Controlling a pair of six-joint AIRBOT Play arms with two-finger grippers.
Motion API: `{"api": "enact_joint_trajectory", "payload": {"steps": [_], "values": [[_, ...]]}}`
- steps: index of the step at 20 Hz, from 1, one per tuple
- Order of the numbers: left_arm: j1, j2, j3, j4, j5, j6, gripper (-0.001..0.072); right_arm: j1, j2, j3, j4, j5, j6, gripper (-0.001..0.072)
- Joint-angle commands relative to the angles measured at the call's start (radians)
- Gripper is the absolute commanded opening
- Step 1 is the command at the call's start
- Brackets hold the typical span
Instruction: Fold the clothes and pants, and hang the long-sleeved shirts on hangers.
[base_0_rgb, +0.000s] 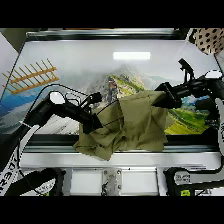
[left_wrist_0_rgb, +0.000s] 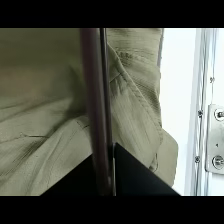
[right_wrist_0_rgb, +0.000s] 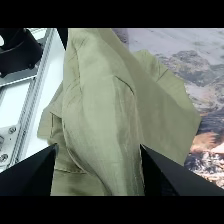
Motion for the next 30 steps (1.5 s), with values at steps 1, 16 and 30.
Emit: {"api": "enact_joint_trajectory", "payload": {"steps": [1,16,30], "values": [[0.0,0.0,0.001,-0.003,0.003,0.0,0.0011,0.001,-0.001,-0.001,0.001,0.003,0.0,0.0566],[0.0,0.0,0.001,-0.003,0.003,0.0,0.0011,0.001,-0.001,-0.001,0.001,0.003,0.004,0.001],[0.0,0.0,0.001,0.005,-0.032,-0.002,0.0297,0.001,-0.001,-0.001,0.0,0.0,0.003,0.0006]]}}
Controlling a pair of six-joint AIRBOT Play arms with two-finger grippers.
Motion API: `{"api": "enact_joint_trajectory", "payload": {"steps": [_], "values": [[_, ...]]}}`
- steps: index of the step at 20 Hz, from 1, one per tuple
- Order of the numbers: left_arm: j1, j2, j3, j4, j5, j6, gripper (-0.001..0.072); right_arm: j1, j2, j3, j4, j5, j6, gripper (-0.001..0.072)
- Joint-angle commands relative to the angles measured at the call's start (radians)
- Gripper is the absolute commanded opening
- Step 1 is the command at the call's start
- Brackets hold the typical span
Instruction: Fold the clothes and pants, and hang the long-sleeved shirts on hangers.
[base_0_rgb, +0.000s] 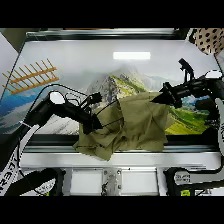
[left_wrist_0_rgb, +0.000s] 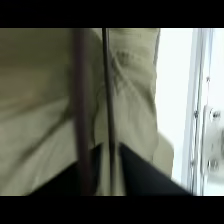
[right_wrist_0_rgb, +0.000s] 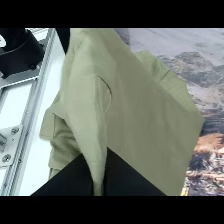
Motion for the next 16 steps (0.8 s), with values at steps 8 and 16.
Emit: {"api": "enact_joint_trajectory", "payload": {"steps": [8,16], "values": [[0.011,0.004,0.0,0.033,0.005,-0.13,0.0435,-0.001,0.0,0.001,0.002,-0.01,-0.003,0.0003],[0.117,0.108,-0.001,0.034,0.01,-0.215,0.0434,-0.001,0.0,0.001,0.002,-0.051,0.042,0.0003]]}}
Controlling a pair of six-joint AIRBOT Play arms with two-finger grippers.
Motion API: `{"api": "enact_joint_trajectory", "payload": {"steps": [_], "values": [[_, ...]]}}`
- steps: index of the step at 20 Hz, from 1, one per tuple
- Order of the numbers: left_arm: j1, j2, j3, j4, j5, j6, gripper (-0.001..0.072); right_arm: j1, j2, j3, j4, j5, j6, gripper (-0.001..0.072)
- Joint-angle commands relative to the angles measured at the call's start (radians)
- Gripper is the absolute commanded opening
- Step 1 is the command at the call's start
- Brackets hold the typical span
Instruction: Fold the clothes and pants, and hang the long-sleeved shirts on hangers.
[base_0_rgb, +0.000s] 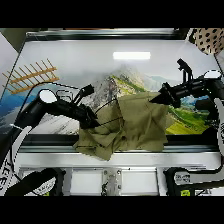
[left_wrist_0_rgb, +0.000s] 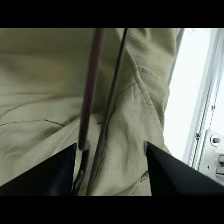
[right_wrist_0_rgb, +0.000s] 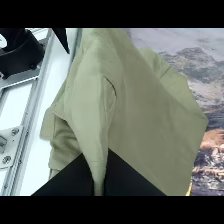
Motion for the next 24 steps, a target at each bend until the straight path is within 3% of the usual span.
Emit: {"api": "enact_joint_trajectory", "payload": {"steps": [1,5,9,11,14,17,18,21,24], "values": [[0.034,0.05,0.0,0.001,0.008,-0.046,0.0434,0.0,0.0,0.001,0.0,-0.032,0.014,0.0002],[0.126,0.127,0.0,0.001,0.11,-0.167,0.0434,0.0,0.001,0.001,0.003,-0.032,0.015,0.0003],[0.208,0.245,0.0,0.02,0.187,-0.255,0.0434,-0.001,0.018,0.002,0.117,-0.059,0.015,0.0002],[0.179,0.301,-0.001,0.138,0.203,-0.381,0.0433,0.0,0.037,0.002,0.154,-0.12,0.016,0.0003],[0.028,0.358,-0.001,0.393,0.211,-0.614,0.0434,0.0,0.06,0.002,0.16,-0.176,0.023,0.0002],[-0.192,0.358,-0.001,0.533,0.237,-0.813,0.0463,0.0,0.074,0.002,0.16,-0.204,0.066,0.0003],[-0.263,0.342,-0.001,0.556,0.252,-0.875,0.0517,0.0,0.076,0.002,0.16,-0.209,0.075,0.0003],[-0.464,0.251,-0.001,0.665,0.321,-1.048,0.0516,0.0,0.077,0.002,0.16,-0.208,0.075,0.0003],[-0.6,0.148,0.0,0.863,0.392,-1.294,0.0515,0.0,0.077,0.002,0.16,-0.208,0.075,0.0003]]}}
